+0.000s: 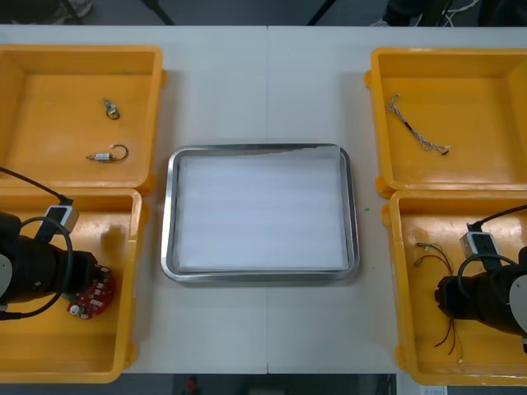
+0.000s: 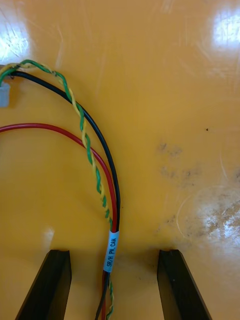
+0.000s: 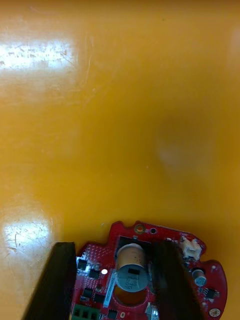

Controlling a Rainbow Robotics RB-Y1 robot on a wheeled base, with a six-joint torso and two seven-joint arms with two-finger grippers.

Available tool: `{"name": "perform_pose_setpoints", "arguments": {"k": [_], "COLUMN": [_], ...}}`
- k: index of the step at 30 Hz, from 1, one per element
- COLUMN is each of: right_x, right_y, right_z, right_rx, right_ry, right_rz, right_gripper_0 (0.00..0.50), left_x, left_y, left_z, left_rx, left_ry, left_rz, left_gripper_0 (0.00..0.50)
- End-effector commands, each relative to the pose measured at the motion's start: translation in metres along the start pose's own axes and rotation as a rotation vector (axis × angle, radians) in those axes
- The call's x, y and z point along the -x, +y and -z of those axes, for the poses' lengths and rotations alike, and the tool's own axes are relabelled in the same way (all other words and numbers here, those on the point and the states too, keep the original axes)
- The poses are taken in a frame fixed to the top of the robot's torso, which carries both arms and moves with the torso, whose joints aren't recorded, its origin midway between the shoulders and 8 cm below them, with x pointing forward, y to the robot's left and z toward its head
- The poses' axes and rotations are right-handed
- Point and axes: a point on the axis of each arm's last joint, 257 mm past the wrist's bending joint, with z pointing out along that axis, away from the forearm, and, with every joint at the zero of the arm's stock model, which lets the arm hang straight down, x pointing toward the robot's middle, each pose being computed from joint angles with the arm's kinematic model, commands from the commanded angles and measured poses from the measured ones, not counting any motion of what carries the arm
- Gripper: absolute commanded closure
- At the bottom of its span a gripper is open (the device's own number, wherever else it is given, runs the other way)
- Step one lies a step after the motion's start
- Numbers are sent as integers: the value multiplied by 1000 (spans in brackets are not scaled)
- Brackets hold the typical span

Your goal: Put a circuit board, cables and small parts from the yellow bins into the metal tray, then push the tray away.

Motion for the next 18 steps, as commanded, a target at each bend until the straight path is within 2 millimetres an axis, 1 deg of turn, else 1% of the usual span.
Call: {"name": "perform_pose_setpoints", "arguments": {"k": [1,2,3,4,5,8,12,15,18], "right_x": [-23,-23,-23,-23,-23,-26,-21,-12,0], "right_y": [4,4,4,6,6,7,9,8,4], "right_z": [-5,-5,-5,-5,-5,-6,-1,7,24], "right_rx": [6,7,9,13,13,19,22,18,6], "right_ry": [33,33,33,33,33,39,22,-3,-37], "right_rz": [35,34,34,30,26,21,26,30,32], "right_gripper_0": [39,231,311,431,500,500,500,500,500], "left_x": [-16,-17,-16,-16,-15,-11,1,7,16], "left_y": [-5,-4,-5,-5,-5,-5,-2,2,4], "left_z": [-6,-7,-6,-6,-6,-4,5,15,29], "left_rx": [-5,-6,-6,-7,-6,-2,12,33,48], "left_ry": [20,22,21,19,18,6,-11,-3,-1], "left_rz": [105,108,107,107,109,100,87,78,70], "left_gripper_0": [468,500,500,500,500,500,500,500,500]}}
